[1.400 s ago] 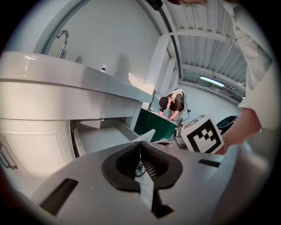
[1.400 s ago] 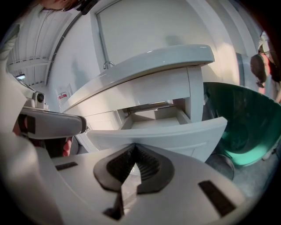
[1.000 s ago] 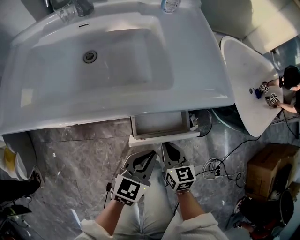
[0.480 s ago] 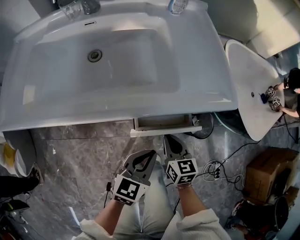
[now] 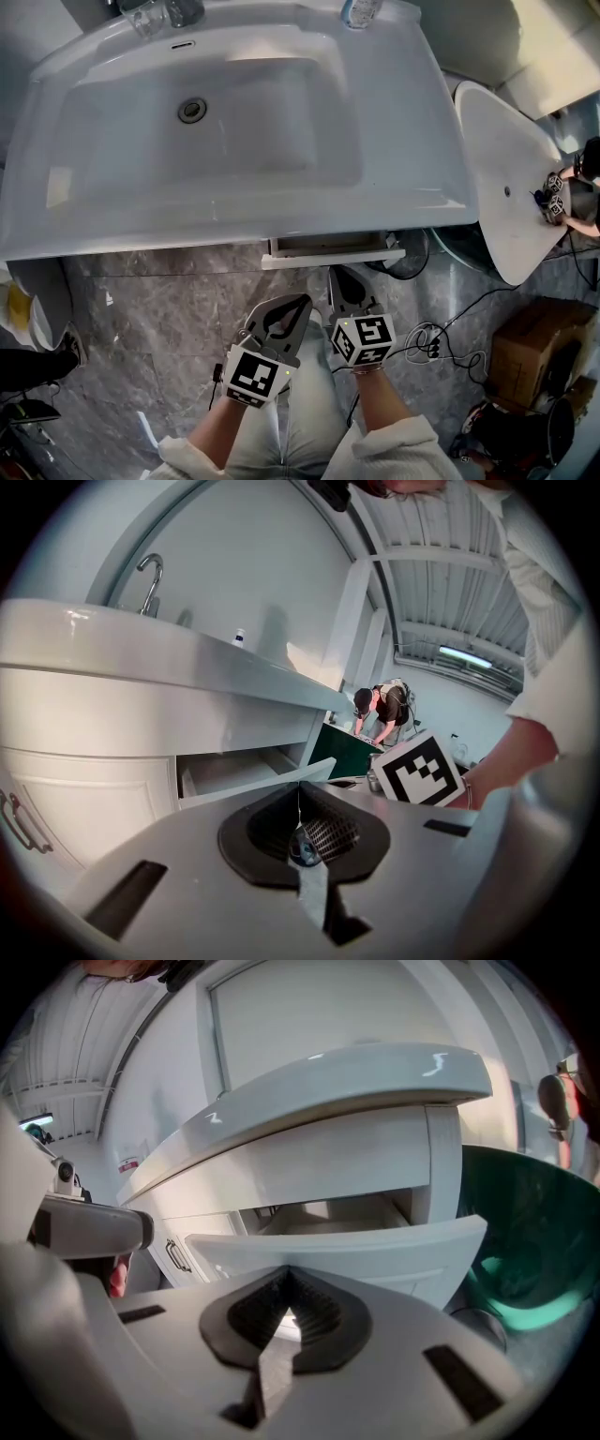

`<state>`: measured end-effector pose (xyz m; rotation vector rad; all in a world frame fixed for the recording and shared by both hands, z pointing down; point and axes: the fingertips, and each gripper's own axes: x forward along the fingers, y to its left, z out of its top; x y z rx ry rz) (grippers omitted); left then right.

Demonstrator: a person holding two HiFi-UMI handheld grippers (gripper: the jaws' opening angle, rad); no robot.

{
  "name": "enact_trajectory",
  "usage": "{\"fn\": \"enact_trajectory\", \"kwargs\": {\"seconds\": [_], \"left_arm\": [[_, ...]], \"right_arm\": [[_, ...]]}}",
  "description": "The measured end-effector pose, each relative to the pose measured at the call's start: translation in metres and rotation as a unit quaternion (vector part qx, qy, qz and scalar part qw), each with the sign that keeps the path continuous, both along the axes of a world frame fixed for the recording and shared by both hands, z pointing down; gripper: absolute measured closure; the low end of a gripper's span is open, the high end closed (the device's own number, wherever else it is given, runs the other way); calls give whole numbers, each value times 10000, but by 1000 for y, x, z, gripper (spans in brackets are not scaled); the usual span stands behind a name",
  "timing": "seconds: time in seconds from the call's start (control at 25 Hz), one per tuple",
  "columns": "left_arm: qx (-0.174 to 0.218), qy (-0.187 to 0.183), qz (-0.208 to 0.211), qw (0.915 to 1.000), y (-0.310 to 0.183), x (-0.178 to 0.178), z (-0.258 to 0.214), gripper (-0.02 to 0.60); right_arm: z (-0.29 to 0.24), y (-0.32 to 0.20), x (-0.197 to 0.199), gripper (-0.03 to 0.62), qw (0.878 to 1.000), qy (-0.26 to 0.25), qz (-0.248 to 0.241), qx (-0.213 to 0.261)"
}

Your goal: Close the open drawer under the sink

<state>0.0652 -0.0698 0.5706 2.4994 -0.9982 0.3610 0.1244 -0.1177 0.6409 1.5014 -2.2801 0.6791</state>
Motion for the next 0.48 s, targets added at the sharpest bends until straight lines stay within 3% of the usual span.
{"fn": "enact_trajectory", "kwargs": {"seconds": [0.48], "left_arm": [[4,-59,-147,9999,-11,-10,1,565]], "right_arm": [[-2,-30,-1,585,10000,2,49,86]]}}
